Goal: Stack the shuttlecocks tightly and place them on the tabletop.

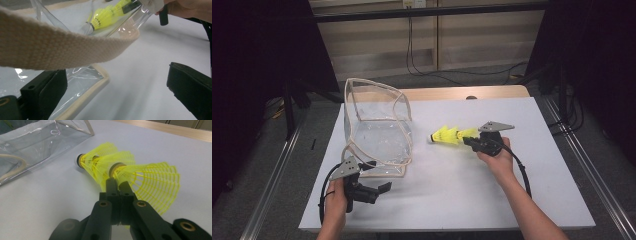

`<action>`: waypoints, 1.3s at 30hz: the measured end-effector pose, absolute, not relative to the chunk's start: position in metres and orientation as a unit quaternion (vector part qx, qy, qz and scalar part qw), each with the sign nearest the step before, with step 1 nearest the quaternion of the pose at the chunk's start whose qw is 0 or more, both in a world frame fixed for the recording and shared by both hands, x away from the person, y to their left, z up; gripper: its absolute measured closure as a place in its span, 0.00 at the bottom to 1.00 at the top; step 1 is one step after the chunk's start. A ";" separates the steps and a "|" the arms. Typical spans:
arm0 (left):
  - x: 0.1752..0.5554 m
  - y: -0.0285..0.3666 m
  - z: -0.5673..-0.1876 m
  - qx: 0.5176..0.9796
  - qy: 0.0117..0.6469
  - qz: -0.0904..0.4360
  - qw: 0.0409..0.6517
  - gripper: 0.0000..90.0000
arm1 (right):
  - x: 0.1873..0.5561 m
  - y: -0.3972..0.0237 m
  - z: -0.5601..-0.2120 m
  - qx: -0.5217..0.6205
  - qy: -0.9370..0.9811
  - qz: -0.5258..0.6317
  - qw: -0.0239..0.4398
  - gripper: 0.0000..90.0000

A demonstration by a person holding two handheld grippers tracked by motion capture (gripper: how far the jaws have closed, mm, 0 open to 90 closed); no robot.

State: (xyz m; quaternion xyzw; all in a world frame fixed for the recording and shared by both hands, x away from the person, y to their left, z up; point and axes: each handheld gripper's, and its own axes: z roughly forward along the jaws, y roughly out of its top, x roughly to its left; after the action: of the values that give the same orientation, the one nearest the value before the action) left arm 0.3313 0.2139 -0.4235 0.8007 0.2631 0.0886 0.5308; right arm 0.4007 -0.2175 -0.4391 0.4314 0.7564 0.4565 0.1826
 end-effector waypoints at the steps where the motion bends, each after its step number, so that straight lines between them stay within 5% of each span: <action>1: 0.331 0.214 -0.423 0.801 0.263 0.088 0.530 0.04 | 0.401 -0.217 -0.439 0.430 0.757 0.456 0.184 0.99; 39: 0.331 0.214 -0.423 0.800 0.264 0.089 0.532 0.04 | 0.401 -0.197 -0.447 0.415 0.773 0.451 0.163 0.99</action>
State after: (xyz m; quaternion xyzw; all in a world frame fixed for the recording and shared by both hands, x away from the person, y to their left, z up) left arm 0.3310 0.2141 -0.4234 0.7996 0.2638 0.0885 0.5323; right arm 0.4012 -0.1969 -0.4471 0.4149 0.7731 0.4511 0.1633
